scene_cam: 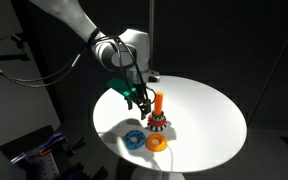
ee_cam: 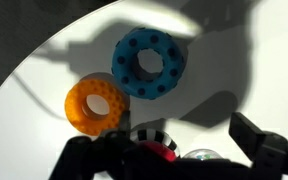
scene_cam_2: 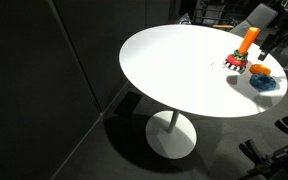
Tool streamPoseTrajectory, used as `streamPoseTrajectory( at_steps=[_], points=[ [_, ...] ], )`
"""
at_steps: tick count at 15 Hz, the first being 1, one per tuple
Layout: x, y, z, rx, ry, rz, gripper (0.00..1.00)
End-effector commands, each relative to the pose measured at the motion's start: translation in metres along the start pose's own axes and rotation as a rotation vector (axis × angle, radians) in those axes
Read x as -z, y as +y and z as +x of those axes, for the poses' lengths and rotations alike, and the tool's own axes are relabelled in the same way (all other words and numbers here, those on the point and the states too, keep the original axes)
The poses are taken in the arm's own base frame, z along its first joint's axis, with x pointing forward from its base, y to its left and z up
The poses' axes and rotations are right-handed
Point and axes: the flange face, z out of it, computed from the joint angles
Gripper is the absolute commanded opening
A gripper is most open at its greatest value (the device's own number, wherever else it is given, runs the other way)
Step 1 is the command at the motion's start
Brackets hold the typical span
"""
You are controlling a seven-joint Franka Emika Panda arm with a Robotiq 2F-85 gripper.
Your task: Put the blue ring around the orange rod
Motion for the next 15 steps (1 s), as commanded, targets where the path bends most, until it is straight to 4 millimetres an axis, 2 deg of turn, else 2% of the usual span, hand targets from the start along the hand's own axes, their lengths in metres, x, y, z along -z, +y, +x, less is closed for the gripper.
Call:
streamPoseTrajectory(
  at_steps=[1, 2, 9, 15],
  points=[
    [0.001, 0.0, 0.0, 0.0, -0.001, 0.0, 1.0],
    [0.001, 0.0, 0.0, 0.0, -0.001, 0.0, 1.0],
    [-0.043, 0.01, 0.002, 0.006, -0.031, -0.008, 1.0],
    [-0.065, 0.003, 0.003, 0.026, -0.008, -0.014, 1.0]
  ],
)
